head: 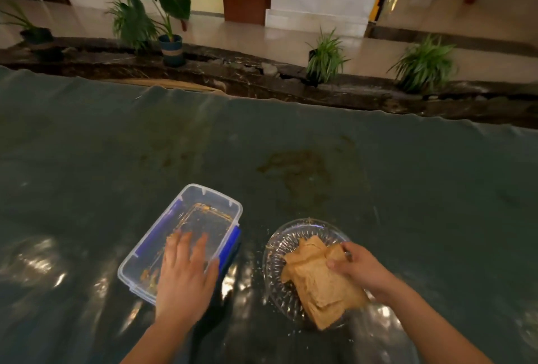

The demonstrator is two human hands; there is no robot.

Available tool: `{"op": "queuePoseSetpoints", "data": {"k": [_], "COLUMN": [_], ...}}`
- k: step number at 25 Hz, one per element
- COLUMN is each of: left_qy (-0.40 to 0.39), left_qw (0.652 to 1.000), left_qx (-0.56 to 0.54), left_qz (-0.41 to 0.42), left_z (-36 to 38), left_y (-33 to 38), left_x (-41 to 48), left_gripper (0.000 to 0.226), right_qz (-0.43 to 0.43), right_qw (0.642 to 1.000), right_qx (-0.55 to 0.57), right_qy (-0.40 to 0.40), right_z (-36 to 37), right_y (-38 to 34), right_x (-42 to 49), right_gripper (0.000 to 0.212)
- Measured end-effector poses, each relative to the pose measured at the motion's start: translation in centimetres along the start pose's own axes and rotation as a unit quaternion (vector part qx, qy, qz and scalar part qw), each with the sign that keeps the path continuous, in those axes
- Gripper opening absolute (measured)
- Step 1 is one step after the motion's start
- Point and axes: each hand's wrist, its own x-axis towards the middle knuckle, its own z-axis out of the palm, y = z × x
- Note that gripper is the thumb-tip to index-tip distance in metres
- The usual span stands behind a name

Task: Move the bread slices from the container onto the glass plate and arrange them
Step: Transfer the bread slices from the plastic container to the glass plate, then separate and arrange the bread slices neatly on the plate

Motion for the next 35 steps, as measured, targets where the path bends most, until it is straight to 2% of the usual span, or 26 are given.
{"op": "queuePoseSetpoints", "data": {"k": [4,8,12,15,17,20,22,24,26,28,29,33,35], "left_qy": [-0.035,-0.148,-0.244,-0.302,-0.321,-0.324,-0.321,-0.304,-0.29,-0.293,-0.294,-0.268,-0.244], "left_qw": [0.996,0.979,0.938,0.89,0.864,0.818,0.769,0.752,0.744,0.748,0.762,0.864,0.893], "left_qx": [-0.054,-0.124,-0.245,-0.322,-0.352,-0.412,-0.479,-0.505,-0.52,-0.517,-0.504,-0.382,-0.343], "left_qz": [0.064,0.066,-0.027,-0.111,-0.164,-0.237,-0.275,-0.293,-0.302,-0.295,-0.28,-0.189,-0.161], "left_z": [2.3,4.9,5.9,6.3,6.9,7.2,7.5,7.6,7.7,7.9,8.0,8.6,8.7], "left_y": [5.7,10.2,12.9,13.9,14.2,14.4,14.4,14.8,15.1,15.6,15.7,15.6,15.9], "left_x": [0.4,1.2,2.7,3.6,3.9,4.1,4.5,5.3,5.6,5.8,5.8,6.2,6.3], "left_gripper": [0.043,0.039,0.033,0.044,0.056,0.062,0.043,0.015,0.014,0.023,0.025,0.009,0.013], "right_qz": [-0.033,-0.017,-0.009,0.022,0.023,-0.008,-0.031,-0.042,-0.055,-0.076,-0.087,-0.114,-0.128], "right_qw": [0.986,0.986,0.977,0.98,0.983,0.984,0.983,0.981,0.976,0.968,0.963,0.951,0.949], "right_qx": [-0.154,-0.149,-0.198,-0.192,-0.176,-0.162,-0.162,-0.172,-0.196,-0.231,-0.248,-0.285,-0.287], "right_qy": [0.06,0.077,0.073,0.048,0.053,0.075,0.077,0.077,0.075,0.061,0.051,0.036,0.035], "right_z": [0.2,0.0,-0.3,-0.3,-0.2,-0.2,-0.5,-1.2,-1.8,-2.4,-2.6,-2.7,-2.6], "right_y": [2.7,3.1,2.9,3.2,3.3,3.2,2.7,1.9,1.0,0.2,-0.1,-0.5,-0.5], "right_x": [0.6,1.4,2.9,3.7,4.0,4.5,5.2,6.4,7.5,8.4,8.8,9.5,9.2], "right_gripper": [0.022,0.023,0.037,0.067,0.065,0.044,0.041,0.047,0.052,0.052,0.05,0.05,0.051]}}
